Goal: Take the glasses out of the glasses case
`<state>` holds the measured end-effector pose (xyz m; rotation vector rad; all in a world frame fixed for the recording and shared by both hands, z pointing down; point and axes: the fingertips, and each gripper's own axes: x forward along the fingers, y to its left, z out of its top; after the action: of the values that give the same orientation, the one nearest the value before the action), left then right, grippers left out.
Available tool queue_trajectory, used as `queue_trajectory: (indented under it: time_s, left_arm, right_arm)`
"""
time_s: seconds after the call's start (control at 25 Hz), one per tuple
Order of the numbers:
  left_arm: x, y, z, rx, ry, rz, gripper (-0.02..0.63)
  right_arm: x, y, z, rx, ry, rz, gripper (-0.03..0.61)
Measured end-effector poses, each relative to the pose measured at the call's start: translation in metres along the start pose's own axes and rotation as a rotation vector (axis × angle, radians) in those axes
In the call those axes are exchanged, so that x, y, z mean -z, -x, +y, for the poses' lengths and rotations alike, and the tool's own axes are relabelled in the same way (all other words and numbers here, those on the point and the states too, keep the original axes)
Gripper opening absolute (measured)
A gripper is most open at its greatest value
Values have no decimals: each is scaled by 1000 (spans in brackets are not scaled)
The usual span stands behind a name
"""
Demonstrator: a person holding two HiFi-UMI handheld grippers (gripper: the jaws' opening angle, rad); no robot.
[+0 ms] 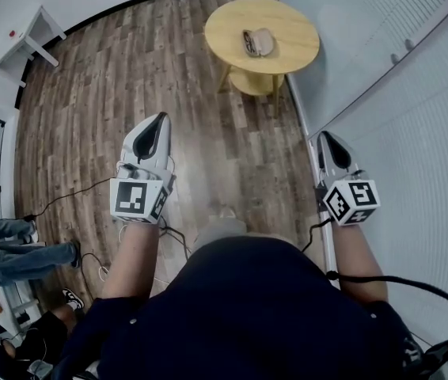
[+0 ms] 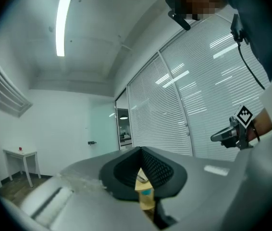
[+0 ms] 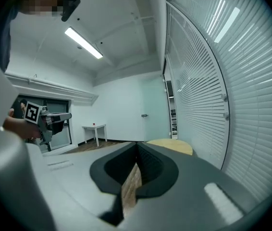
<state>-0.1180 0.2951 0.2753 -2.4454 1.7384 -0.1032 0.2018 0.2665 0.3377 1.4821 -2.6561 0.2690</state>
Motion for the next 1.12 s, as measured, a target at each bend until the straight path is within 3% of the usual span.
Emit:
queue_trajectory:
  time_s: [0.24, 0.48, 1.12]
  left_arm:
    - [23, -31, 50, 30, 27, 0, 4]
    - [33, -55, 65, 57, 45, 3, 4]
    - [36, -142, 115, -33, -21, 28, 3]
  right_arm:
    - [-13, -47, 16, 36, 20, 5, 9]
    - [-15, -75, 18, 40, 25, 20, 9]
    - [-25, -203, -33, -48, -11, -11, 9]
